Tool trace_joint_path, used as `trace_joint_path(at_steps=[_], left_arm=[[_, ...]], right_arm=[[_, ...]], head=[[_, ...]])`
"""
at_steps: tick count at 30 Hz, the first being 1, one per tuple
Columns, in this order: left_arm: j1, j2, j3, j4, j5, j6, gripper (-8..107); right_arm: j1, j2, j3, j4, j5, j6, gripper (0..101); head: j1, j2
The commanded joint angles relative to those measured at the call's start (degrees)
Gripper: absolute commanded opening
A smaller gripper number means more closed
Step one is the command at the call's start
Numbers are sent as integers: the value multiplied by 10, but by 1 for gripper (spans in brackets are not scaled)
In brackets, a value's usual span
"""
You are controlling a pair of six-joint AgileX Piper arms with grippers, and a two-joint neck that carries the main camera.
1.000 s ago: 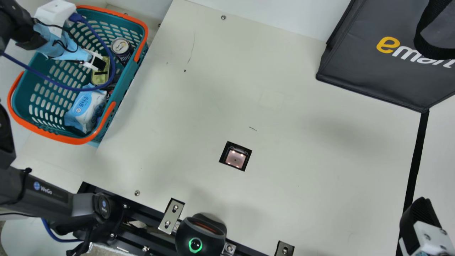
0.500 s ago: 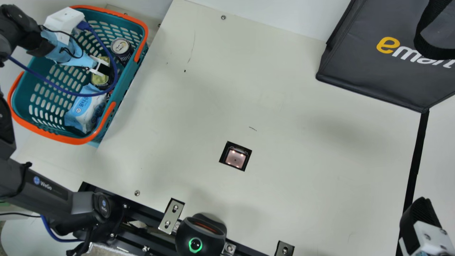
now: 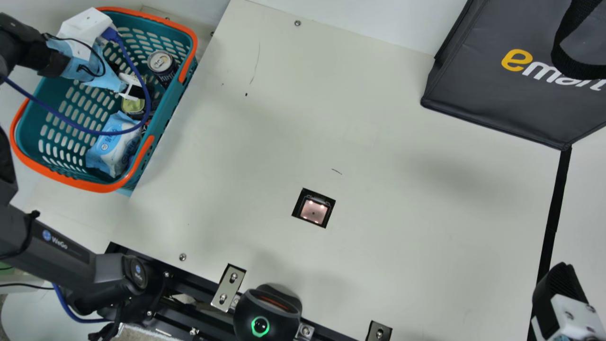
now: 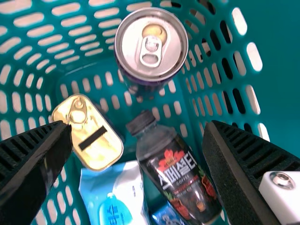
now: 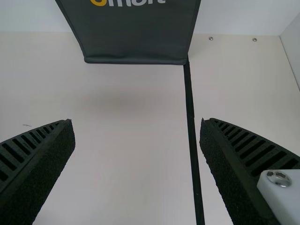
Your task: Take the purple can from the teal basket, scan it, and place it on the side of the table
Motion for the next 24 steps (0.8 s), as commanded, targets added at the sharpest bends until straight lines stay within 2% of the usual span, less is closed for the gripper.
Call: trace_joint_path(at_steps=[1,11,24], left_arm=[[1,5,-1,-16,-2,28,90],[4,41,-10,-81,4,99,90],[-12,81,-39,-133,14,117,90]], right_arm=[[0,0,0,0,0,0,95],[0,0,0,0,0,0,95],[0,0,0,0,0,0,95]], head=[[-17,1],[-17,1],[-17,1]])
